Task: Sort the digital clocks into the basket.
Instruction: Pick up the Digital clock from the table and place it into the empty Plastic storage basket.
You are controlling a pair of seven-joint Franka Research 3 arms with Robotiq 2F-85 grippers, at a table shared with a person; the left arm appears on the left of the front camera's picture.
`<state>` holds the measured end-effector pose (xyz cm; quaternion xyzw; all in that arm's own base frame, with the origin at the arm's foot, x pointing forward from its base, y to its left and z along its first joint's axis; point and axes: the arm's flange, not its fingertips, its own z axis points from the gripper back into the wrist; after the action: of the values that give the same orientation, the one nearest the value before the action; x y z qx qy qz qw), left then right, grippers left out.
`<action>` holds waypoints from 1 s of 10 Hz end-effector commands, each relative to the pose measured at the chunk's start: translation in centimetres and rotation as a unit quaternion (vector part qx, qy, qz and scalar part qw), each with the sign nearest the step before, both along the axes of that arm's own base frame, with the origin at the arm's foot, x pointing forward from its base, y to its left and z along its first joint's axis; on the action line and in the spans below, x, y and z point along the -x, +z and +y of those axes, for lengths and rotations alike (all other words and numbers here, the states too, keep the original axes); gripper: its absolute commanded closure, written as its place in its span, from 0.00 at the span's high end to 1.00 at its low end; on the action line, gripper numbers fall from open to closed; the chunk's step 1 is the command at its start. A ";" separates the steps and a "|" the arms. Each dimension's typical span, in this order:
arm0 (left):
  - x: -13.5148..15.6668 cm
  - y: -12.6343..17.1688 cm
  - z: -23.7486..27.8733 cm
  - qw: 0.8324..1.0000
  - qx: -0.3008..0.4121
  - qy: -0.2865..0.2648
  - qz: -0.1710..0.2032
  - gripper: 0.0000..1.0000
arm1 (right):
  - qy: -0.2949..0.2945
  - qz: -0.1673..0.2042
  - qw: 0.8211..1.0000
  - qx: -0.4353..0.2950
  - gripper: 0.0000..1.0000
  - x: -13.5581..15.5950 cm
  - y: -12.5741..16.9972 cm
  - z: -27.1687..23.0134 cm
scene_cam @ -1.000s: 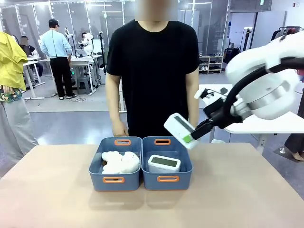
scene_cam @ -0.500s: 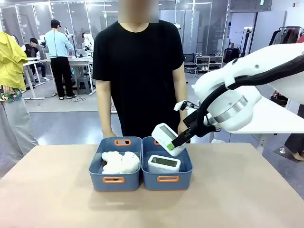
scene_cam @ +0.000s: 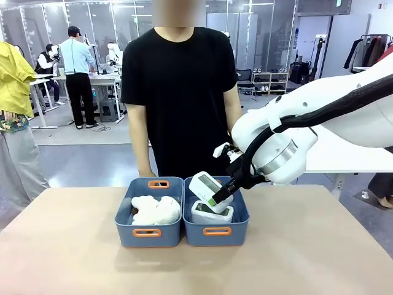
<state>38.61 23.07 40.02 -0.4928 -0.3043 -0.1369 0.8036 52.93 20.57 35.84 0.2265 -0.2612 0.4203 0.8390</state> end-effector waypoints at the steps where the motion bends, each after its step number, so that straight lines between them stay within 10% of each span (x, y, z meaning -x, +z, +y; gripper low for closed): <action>1: 0.2 0.3 -0.1 1.000 -0.005 0.001 0.010 1.00 | -0.009 0.008 1.000 0.015 0.00 -0.4 -0.1 0.2; 2: 0.2 0.3 -0.1 1.000 -0.005 0.001 0.010 1.00 | -0.006 0.008 1.000 0.017 1.00 -0.5 -0.2 0.0; 10: 0.2 0.3 -0.1 1.000 -0.005 0.001 0.010 1.00 | 0.001 -0.001 1.000 0.008 1.00 0.0 0.5 -0.7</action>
<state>38.62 23.06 40.02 -0.4928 -0.3042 -0.1370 0.8036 52.58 19.46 37.12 0.2251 -0.2629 0.4177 0.8401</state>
